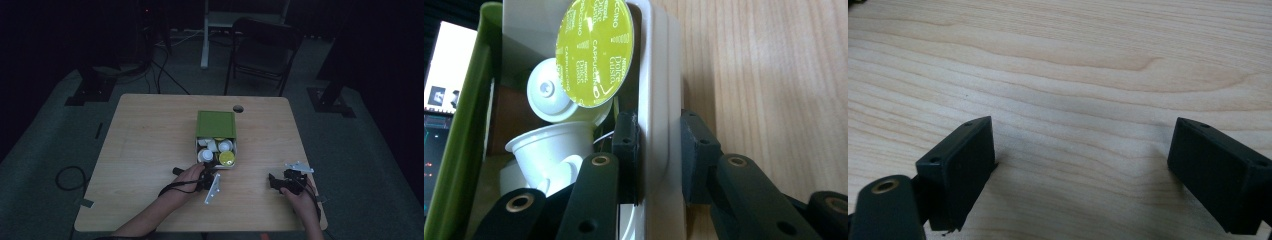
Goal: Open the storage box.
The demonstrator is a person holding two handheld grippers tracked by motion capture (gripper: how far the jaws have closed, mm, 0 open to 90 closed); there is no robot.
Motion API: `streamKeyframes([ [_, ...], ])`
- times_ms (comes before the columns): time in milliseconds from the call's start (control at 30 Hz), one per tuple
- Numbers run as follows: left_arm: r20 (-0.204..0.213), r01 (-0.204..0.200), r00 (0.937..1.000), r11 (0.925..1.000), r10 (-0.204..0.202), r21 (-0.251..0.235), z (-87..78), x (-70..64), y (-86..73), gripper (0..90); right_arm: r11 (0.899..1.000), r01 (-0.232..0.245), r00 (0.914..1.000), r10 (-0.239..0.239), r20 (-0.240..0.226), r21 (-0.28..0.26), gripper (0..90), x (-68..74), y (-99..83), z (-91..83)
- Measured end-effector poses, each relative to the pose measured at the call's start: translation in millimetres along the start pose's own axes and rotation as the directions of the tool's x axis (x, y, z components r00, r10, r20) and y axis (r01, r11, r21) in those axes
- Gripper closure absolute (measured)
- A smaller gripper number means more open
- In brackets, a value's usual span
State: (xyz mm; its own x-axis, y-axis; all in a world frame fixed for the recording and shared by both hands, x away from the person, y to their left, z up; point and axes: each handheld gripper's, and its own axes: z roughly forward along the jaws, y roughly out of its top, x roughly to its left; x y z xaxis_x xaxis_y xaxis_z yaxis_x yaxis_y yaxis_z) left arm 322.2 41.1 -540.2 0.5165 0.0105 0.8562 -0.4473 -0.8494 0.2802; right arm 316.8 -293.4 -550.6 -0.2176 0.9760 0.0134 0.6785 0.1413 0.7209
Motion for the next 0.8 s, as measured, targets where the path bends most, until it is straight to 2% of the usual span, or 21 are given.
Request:
streamKeyframes([
  [533,0.013,0.008,0.9999,0.9999,-0.008,-0.008,-11.8,-9.4,9.7,73.7,1.000,0.000,1.0000,0.000,0.000,0.000,11.1,0.1,0.0,0.0],
  [800,0.040,0.011,0.9991,0.9999,-0.011,0.004,-17.4,-14.8,14.7,73.9,1.000,0.000,1.0000,0.000,0.000,0.000,11.1,0.0,0.0,0.0],
])
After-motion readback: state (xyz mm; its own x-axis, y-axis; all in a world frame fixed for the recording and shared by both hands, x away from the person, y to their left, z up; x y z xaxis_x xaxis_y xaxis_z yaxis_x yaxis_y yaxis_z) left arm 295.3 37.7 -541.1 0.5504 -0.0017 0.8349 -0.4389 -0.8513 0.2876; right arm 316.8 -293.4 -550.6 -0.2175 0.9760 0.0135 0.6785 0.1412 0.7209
